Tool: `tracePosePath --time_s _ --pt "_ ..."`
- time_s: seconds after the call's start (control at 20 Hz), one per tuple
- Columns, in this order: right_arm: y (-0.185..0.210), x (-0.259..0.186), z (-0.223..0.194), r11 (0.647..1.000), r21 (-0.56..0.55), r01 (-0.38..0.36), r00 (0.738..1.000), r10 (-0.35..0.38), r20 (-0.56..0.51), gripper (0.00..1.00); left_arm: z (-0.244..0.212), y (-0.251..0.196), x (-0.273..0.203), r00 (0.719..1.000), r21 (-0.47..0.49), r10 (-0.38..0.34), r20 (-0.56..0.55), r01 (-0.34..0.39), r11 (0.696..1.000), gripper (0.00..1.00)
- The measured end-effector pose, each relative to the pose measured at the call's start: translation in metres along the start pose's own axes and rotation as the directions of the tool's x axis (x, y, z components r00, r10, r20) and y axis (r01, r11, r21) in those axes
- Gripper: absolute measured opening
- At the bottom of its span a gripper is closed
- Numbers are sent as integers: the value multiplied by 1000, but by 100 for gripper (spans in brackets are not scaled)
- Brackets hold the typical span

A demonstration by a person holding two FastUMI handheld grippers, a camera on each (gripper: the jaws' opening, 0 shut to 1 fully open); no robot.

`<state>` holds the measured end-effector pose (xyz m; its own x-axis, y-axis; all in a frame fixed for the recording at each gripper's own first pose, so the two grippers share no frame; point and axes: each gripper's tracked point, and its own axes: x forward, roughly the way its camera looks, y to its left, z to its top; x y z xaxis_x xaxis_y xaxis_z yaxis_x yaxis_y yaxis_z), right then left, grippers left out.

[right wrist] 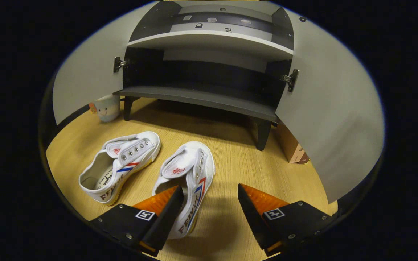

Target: Grab one shoe with the right hand and put it into the shoe cabinet, grab the other shoe with the left hand and put it into the shoe cabinet; then close the right door with the right hand and the left door with the left hand.

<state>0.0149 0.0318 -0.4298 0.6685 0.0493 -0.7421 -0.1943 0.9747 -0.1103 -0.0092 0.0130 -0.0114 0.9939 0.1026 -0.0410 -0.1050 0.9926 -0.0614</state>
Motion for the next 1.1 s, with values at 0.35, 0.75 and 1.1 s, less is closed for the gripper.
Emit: tracePosePath --time_s 0.35,0.75,1.1 --pt "14 38 4 994 76 -73 997 75 -22 49 0 6 -2 1000 15 21 -3 -21 1000 96" --pt "-9 14 9 999 46 17 1000 -17 6 1 -4 -1 -3 1000 -5 0 -13 0 1000 97" --pt "-34 -120 109 990 127 68 968 -96 231 1 -6 -12 0 999 -13 -52 -15 52 999 98"
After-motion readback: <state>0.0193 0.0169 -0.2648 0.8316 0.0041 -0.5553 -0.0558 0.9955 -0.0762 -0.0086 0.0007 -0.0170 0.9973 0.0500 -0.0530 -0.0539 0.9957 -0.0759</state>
